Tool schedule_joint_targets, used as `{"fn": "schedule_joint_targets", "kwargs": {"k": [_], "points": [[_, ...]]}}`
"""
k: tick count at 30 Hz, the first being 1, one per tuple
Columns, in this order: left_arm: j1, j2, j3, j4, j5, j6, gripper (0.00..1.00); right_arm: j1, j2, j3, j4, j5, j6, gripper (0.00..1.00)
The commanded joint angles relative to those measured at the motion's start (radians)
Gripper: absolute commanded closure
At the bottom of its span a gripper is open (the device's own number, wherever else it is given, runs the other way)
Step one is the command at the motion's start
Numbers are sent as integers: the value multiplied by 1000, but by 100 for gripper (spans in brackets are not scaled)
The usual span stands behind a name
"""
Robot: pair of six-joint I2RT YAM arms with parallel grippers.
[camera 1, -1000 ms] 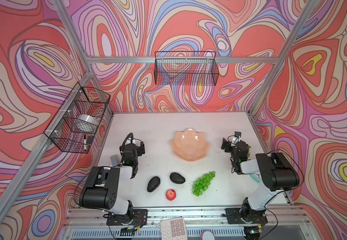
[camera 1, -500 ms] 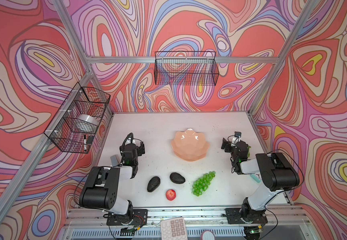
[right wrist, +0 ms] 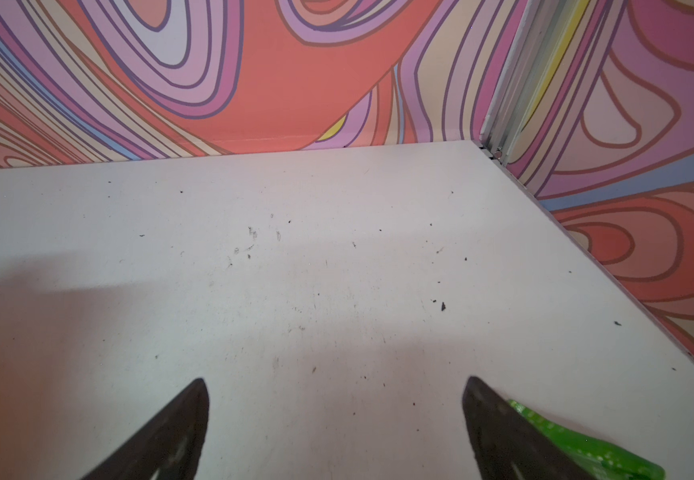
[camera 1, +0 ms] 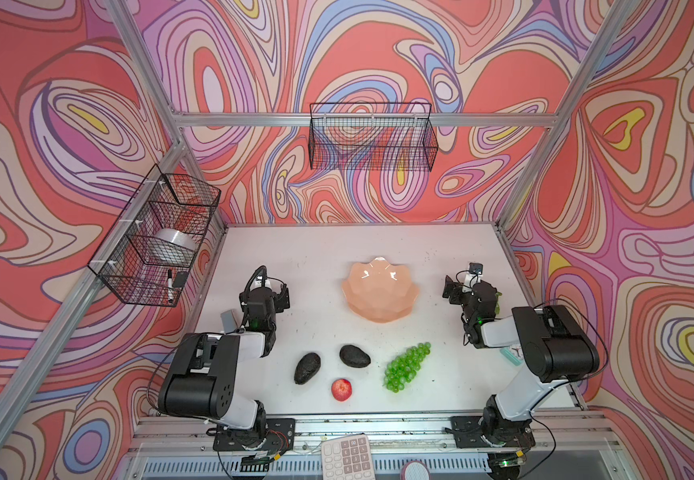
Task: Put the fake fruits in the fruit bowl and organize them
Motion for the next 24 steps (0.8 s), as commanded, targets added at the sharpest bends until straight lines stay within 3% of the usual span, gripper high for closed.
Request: {"fn": "schedule_joint_targets", "kwargs": {"k": [1,15,17,19,21,23,24], "points": [[6,12,17,-6,9,-6,0,-5,2,14,-15,-7,10,2],[-5,-25,1,1,4,17,0,-5,-11,6,-1,25,9,2],[-23,-95,88,-252,-26,-1,0,-4,-90,29,-105,73,30,2],[-25,-152,260,-564,-78,-121,0,-5,-206,131,-375,123,70,1],[-25,-212,348,-767,-70,-219,0,-6,-299,256,-615,101,146,2],[-26,-297,391,-920,-79,-372,0,-5,-341,321,-691,77,305,2],[-25,-338,395,-963,-32,-361,0,-5,-351,355,-751,62,396,2]]}}
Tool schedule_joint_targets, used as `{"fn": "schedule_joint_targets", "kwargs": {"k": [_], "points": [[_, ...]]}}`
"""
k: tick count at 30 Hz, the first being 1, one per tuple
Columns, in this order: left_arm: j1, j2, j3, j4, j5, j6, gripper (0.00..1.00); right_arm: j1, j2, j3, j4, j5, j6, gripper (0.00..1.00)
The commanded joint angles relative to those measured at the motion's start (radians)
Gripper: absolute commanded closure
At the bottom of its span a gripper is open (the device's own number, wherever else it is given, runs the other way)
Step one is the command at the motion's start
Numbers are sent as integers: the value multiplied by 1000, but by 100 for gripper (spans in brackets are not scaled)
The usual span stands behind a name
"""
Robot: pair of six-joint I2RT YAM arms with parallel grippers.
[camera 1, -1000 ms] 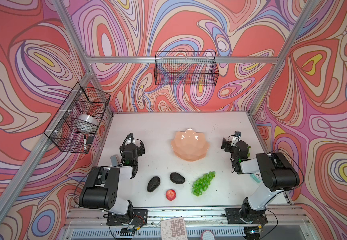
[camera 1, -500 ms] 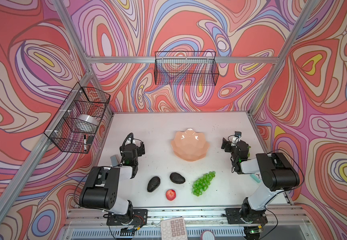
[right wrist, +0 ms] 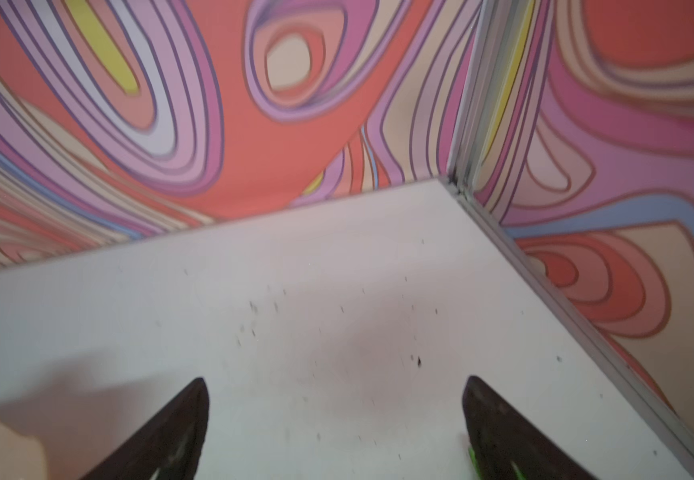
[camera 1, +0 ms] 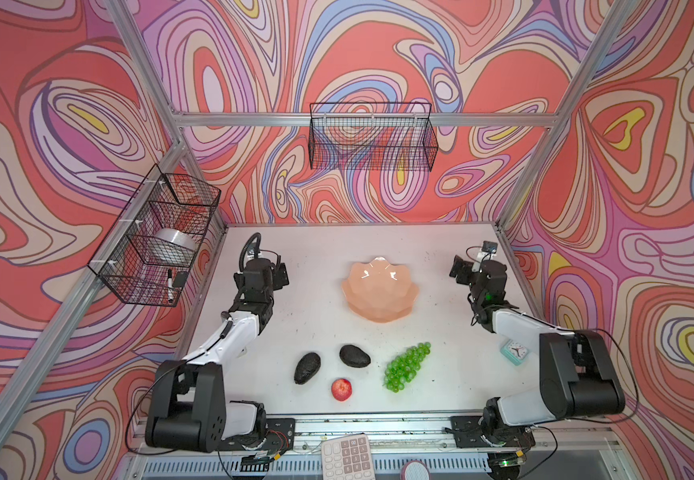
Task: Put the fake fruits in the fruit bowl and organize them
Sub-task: 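Reach the left gripper down and grasp the nearer dark avocado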
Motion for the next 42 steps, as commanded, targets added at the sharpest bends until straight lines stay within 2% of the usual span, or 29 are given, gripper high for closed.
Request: {"fn": "schedule_joint_targets", "kwargs": {"k": [1,4,6,10,15,19,21,24,29,42], "points": [[-2,-157,34,-376,78,-140,0,-6,-63,108,-306,-40,253,2],[-3,-278,50,-552,164,-190,3,-9,-41,93,-237,-259,209,2],[-3,-313,86,-718,185,-234,6,-9,-29,105,-243,-305,233,2],[-42,-343,152,-1028,272,-258,9,-9,-3,156,-323,-319,231,3],[-250,-392,123,-1178,281,-380,11,-9,-4,178,-359,-363,237,4],[-465,-357,123,-1301,147,-551,12,-9,16,183,-358,-375,253,5],[-533,-325,140,-1327,157,-625,12,-9,24,188,-366,-381,256,5],[-615,-287,132,-1338,99,-695,12,-9,23,188,-368,-390,258,5],[-625,-233,55,-1229,157,-706,12,-9,8,184,-377,-405,259,4],[-626,-85,-42,-1018,208,-683,14,-9,-27,158,-370,-407,273,3]]}}
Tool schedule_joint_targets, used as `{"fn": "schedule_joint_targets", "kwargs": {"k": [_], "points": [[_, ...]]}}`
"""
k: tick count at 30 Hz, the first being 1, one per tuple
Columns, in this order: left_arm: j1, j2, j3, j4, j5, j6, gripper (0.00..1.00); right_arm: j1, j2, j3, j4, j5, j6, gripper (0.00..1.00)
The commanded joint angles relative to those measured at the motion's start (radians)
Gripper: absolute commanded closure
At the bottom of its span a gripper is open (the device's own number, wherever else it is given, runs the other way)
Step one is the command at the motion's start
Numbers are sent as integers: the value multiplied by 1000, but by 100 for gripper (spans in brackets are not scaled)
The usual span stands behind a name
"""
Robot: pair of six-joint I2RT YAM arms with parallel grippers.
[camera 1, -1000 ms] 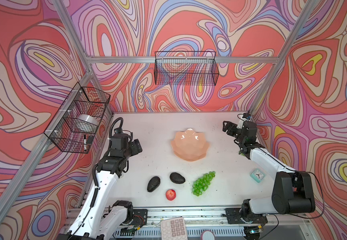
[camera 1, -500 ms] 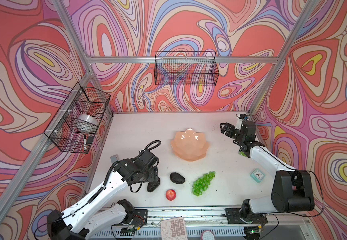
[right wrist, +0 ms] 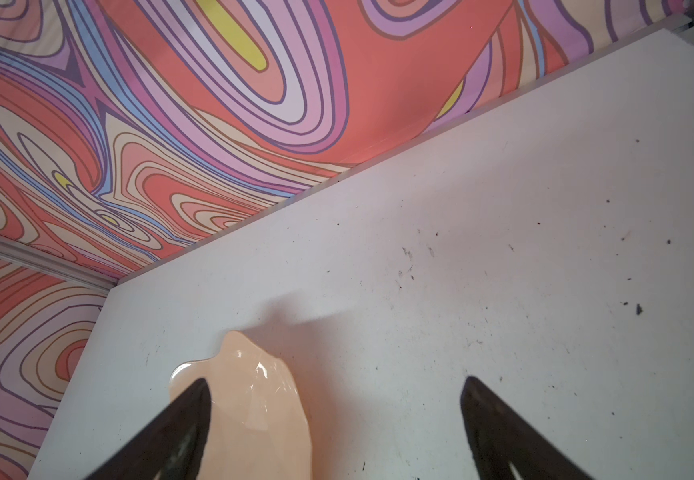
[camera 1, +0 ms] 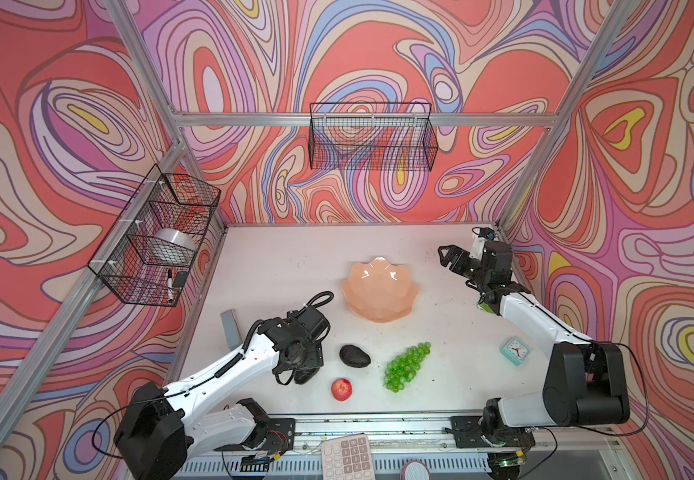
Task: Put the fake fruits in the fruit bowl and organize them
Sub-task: 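Reach the left gripper down and grasp the nearer dark avocado, then carry the avocado with the left gripper into the peach bowl and release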
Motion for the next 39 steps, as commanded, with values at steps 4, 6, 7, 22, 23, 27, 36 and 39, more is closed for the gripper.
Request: {"fn": "schedule_joint_targets", "kwargs": {"k": [4,6,7,22,23,27,36,39], "points": [[-5,55,-68,103,53,-26,16,-3,-31,-11,-12,7,3,3],[-5,64,-84,113,57,-33,18,-2,-30,-11,-10,7,7,3],[-5,70,-91,117,58,-35,19,-3,-28,-12,-8,7,8,3],[-5,26,87,47,28,45,60,-3,-19,-19,-14,17,29,4],[-5,22,113,46,27,54,60,-3,-21,-18,-16,19,29,4],[-5,30,224,78,29,107,61,-3,-26,-15,-32,28,31,4],[-5,383,623,175,67,281,60,-3,-72,-31,-95,35,34,4],[-5,531,769,172,79,326,61,-3,-107,-48,-119,38,29,4]]}}
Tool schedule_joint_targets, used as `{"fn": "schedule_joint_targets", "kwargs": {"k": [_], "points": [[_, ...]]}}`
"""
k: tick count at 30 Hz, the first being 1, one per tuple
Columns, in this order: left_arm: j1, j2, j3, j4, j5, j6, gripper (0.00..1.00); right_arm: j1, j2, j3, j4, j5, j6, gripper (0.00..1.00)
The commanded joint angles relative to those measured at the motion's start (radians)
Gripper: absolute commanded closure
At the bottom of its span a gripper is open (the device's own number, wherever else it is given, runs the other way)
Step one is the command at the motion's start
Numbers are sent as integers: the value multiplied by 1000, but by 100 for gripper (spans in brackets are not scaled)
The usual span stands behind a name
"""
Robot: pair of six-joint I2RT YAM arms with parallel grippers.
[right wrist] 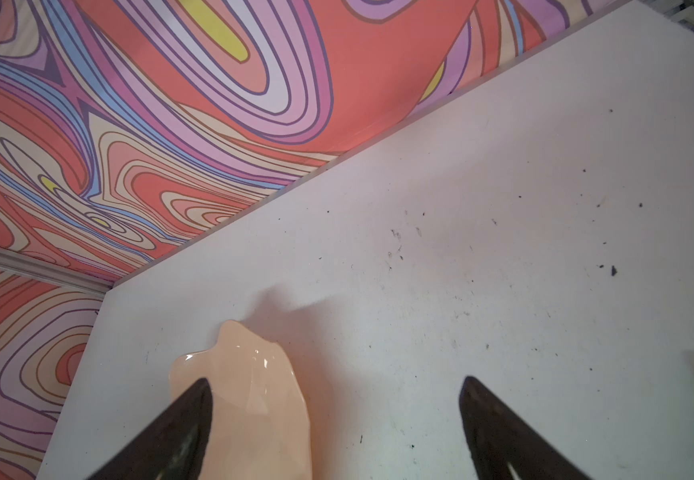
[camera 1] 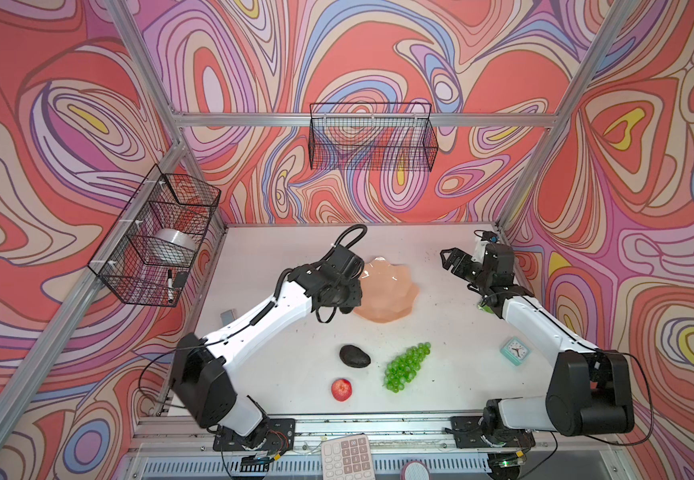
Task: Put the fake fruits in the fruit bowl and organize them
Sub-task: 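Carry the avocado with the left gripper into the peach bowl and release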
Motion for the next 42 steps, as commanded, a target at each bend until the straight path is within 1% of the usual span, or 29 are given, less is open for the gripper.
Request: {"fn": "schedule_joint_targets", "kwargs": {"k": [1,5,8,13,21,26,29,31,34,38,42], "points": [[-5,152,147,1,19,88,61,-3,-62,-30,-57,17,-8,4],[-5,327,311,-24,16,116,61,-3,-106,-51,-97,32,-18,4],[-5,427,386,-22,30,115,61,-3,-131,-70,-110,29,-18,4],[-5,558,472,-29,13,102,61,-3,-156,-95,-127,29,-17,4],[-5,702,563,-22,-7,74,61,-3,-164,-105,-137,21,-14,4],[-4,736,566,-22,-15,53,60,-3,-169,-105,-139,21,-16,4],[-1,746,566,-27,-7,44,57,-3,-167,-103,-138,19,-14,5],[1,746,566,-27,-3,41,52,-3,-167,-103,-139,21,-14,5],[4,740,565,-28,16,41,39,-3,-168,-98,-140,22,-16,5],[8,700,551,-24,19,36,31,-3,-169,-89,-144,23,-17,5],[24,611,506,9,21,23,24,-2,-169,-75,-149,8,-25,5]]}}
